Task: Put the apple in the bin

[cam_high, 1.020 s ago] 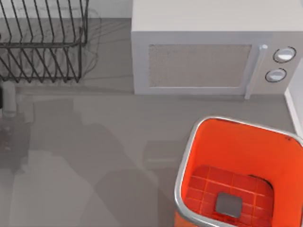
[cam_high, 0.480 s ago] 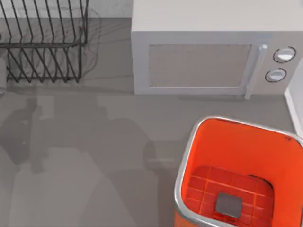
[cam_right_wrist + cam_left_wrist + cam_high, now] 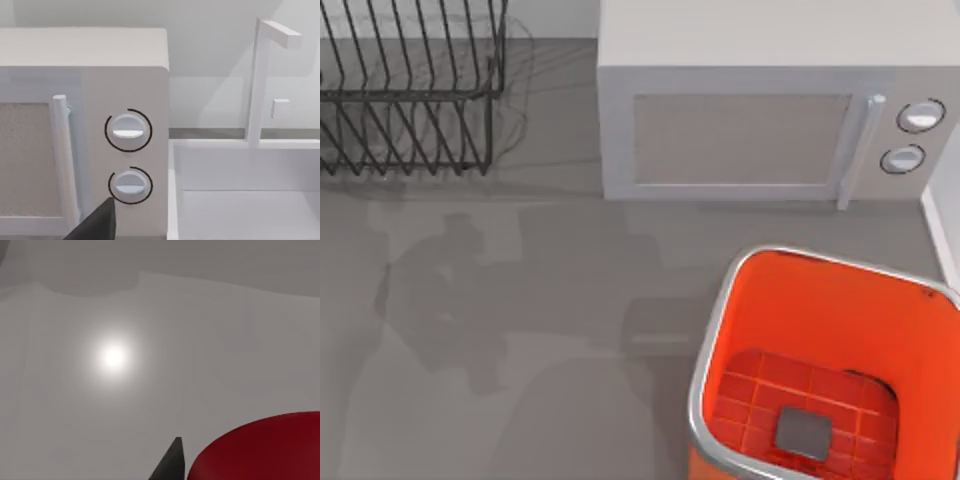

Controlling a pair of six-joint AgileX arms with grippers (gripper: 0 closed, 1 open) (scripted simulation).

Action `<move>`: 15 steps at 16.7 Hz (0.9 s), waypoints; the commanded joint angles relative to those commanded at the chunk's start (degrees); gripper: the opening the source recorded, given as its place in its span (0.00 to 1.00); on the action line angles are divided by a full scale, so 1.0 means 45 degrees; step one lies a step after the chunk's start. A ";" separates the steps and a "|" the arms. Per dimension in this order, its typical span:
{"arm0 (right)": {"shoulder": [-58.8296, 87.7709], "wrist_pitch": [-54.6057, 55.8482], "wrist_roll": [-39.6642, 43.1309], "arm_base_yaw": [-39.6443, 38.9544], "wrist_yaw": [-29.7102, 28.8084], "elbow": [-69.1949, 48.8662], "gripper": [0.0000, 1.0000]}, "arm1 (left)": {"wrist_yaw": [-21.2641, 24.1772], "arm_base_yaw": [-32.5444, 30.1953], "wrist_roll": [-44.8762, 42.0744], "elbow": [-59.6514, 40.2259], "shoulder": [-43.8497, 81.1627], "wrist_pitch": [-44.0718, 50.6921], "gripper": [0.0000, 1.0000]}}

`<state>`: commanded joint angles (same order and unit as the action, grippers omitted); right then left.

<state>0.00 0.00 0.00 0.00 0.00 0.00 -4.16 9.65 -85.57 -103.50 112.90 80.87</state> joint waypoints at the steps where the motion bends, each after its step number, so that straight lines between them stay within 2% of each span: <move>1: 0.0000 0.0000 0.0000 0.0000 0.0000 0.0000 1.00 | 0.0000 0.0000 0.0000 0.0000 0.0000 0.0000 0.00; 5: 0.0000 0.0000 0.0000 0.0000 0.0000 0.0000 1.00 | -0.0011 -0.0063 -0.0152 -0.0044 0.0087 -0.0005 0.00; 8: 0.0000 0.0000 0.0000 0.0000 0.0000 0.0000 1.00 | -0.0074 -0.0974 -0.1352 -0.0698 0.0483 0.0280 0.00; 11: 0.0000 0.0000 0.0000 0.0000 0.0000 0.0000 1.00 | -0.0158 -0.2699 -0.3757 -0.1827 0.1179 0.0790 0.00; 15: 0.0000 0.0000 0.0000 0.0000 0.0000 0.0000 1.00 | -0.0245 -0.5859 -0.8781 -0.3675 0.2402 0.1710 0.00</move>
<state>0.00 0.00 0.00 0.00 0.00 0.00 -5.26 -16.72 -125.09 -120.04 123.71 88.56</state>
